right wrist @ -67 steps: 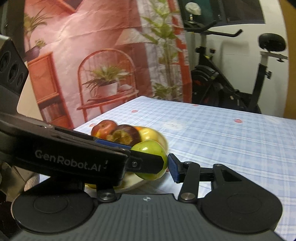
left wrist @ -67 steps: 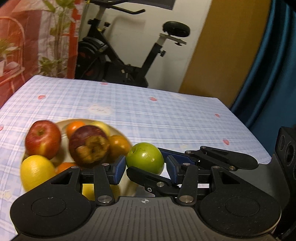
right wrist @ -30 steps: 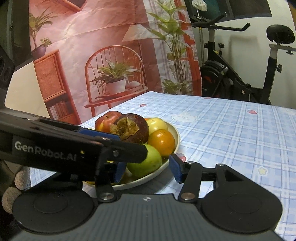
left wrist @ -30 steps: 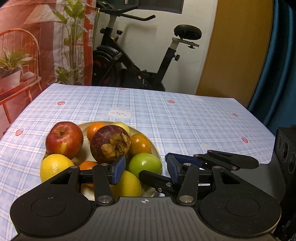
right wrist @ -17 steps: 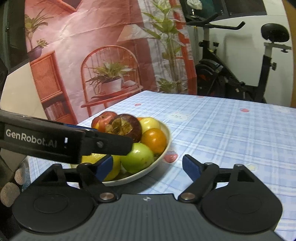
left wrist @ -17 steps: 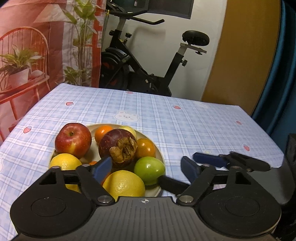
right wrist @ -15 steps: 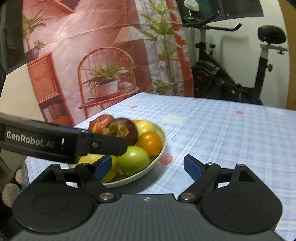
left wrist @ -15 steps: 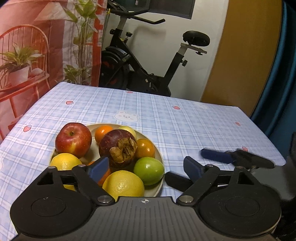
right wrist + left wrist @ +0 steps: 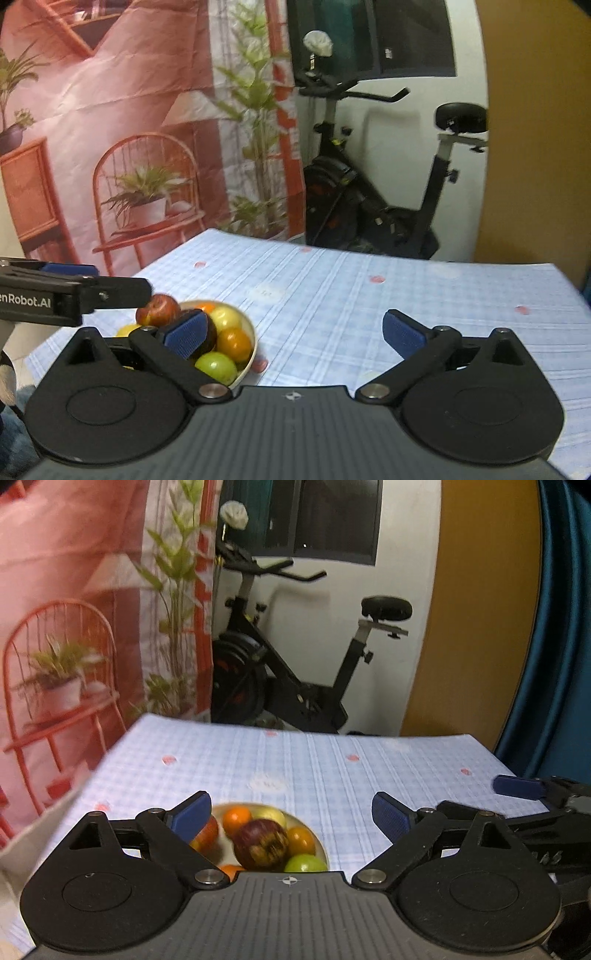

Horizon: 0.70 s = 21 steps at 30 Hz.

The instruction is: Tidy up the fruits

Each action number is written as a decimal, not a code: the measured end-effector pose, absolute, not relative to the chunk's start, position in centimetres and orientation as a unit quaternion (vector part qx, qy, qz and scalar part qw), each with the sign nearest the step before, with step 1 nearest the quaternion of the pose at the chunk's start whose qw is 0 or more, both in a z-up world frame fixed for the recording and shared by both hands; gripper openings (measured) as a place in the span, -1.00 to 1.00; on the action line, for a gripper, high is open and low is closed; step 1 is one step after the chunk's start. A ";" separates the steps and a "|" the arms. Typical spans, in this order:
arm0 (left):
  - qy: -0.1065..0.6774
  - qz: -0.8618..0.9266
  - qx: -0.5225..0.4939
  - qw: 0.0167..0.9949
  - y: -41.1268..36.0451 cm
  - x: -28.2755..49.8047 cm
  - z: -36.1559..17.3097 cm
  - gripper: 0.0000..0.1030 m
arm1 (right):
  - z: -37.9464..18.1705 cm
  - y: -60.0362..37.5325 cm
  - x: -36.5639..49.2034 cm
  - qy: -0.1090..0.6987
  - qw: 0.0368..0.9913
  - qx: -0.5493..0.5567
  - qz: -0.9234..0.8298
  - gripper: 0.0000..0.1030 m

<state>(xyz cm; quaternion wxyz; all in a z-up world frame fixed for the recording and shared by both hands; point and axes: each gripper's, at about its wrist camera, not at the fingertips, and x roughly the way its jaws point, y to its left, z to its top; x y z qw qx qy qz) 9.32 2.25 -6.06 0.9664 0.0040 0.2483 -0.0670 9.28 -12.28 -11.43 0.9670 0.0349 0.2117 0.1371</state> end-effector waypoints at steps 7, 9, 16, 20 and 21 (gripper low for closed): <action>0.209 -0.044 0.037 0.976 1.6 5.9 -1.8 0.91 | -6.8 -13.1 6.3 0.202 0.972 0.051 0.105 1.00; 0.208 -0.043 0.038 0.976 1.4 5.1 -0.9 0.92 | -5.9 -12.9 5.3 0.197 0.974 0.049 0.099 1.00; 0.202 -0.028 0.046 0.978 1.1 2.8 0.6 0.92 | -4.8 -12.7 2.2 0.198 0.976 0.060 0.072 1.00; 0.193 -0.017 0.058 0.979 0.7 1.7 0.6 0.92 | -4.5 -13.1 1.6 0.203 0.975 0.067 0.065 1.00; 0.191 -0.016 0.059 0.980 0.7 1.4 0.7 0.92 | -4.5 -13.2 1.4 0.204 0.975 0.067 0.064 1.00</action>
